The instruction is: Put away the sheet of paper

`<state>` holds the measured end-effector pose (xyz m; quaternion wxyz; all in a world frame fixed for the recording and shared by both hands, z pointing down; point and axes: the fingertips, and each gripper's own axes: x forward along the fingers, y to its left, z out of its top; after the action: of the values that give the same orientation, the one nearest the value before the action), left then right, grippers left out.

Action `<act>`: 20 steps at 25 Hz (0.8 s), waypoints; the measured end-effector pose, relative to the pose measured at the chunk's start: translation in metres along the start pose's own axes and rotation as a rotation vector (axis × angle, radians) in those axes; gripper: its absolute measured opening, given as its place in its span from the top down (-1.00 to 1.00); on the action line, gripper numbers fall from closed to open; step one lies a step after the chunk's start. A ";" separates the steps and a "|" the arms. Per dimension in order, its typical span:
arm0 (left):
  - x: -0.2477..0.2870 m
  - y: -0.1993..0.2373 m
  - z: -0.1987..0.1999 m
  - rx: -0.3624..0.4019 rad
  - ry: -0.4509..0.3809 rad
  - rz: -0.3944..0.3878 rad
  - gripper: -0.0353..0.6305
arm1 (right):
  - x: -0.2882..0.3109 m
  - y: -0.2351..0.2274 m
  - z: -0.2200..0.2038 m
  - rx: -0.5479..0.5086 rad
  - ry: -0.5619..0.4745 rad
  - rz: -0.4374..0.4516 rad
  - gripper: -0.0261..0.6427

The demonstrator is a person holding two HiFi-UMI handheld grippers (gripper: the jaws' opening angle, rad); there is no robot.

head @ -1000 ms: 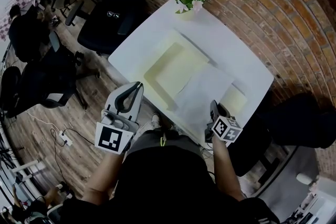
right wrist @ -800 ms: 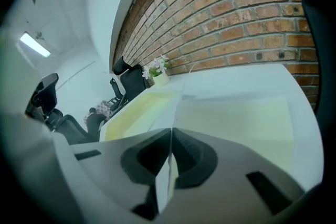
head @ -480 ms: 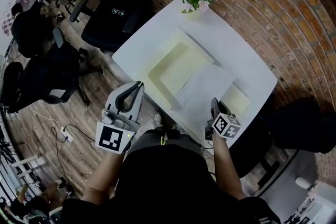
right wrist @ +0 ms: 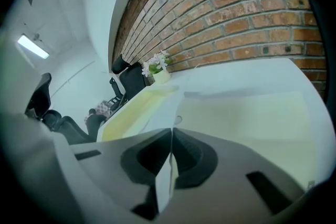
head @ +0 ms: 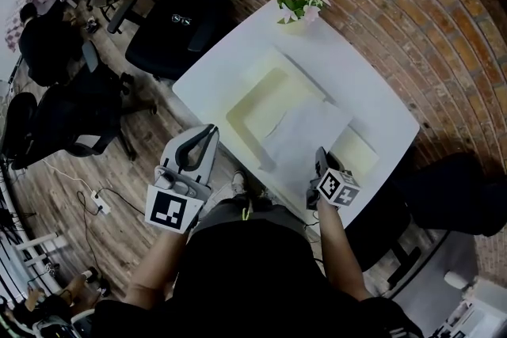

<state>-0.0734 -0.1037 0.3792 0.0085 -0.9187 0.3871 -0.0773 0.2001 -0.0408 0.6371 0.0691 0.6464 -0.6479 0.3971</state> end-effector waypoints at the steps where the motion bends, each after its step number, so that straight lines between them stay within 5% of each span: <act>1: -0.001 0.001 -0.001 -0.001 0.001 0.003 0.79 | 0.002 0.000 0.000 0.001 0.003 -0.002 0.88; 20: -0.019 0.026 -0.010 -0.004 0.030 0.060 0.79 | 0.045 0.024 -0.005 -0.002 0.032 0.034 0.88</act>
<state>-0.1069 -0.1078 0.3840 0.0031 -0.9054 0.4149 -0.0901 0.1692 -0.0768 0.6577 0.0735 0.6288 -0.6580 0.4077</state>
